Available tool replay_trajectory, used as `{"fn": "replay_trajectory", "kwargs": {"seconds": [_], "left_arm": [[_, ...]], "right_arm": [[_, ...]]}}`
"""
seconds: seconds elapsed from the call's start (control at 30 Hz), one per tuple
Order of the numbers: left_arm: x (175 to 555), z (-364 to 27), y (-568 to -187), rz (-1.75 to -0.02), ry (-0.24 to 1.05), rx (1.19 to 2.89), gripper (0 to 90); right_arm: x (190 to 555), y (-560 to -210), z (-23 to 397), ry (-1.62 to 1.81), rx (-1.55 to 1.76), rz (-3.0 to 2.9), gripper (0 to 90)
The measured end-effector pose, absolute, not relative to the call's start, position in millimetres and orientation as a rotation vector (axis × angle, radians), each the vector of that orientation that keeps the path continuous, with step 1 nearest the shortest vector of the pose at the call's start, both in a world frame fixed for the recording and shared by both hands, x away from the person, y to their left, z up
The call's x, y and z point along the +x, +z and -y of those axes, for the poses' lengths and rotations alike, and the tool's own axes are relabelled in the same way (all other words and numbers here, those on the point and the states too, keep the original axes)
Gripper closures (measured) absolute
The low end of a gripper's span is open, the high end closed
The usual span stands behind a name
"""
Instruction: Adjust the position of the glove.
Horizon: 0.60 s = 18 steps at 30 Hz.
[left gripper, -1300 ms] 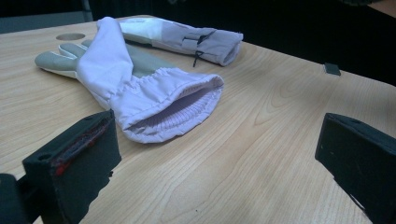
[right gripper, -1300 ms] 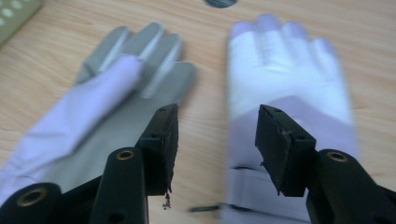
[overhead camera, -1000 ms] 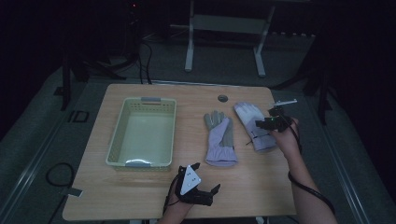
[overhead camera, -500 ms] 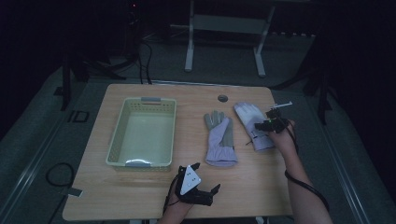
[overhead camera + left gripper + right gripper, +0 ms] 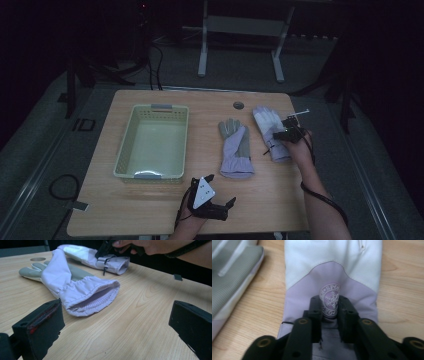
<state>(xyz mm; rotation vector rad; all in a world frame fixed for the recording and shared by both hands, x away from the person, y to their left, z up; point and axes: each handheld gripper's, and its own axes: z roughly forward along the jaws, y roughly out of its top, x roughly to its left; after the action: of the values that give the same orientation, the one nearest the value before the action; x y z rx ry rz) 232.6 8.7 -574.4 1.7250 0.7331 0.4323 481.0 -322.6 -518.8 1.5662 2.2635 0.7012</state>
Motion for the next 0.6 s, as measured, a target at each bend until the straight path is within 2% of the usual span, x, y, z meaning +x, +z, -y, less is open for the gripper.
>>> {"fn": "replay_trajectory", "kwargs": {"seconds": [0.47,0.6], "left_arm": [[232.7,-8.6,-574.4,-0.736,0.434,1.724,0.1],[232.5,-8.5,-574.3,-0.737,0.437,1.727,0.1]], "right_arm": [[447.5,-461.9,335.8,0.809,1.631,-2.143,79.8],[423.6,-445.2,341.9,0.861,1.657,-2.076,79.7]]}}
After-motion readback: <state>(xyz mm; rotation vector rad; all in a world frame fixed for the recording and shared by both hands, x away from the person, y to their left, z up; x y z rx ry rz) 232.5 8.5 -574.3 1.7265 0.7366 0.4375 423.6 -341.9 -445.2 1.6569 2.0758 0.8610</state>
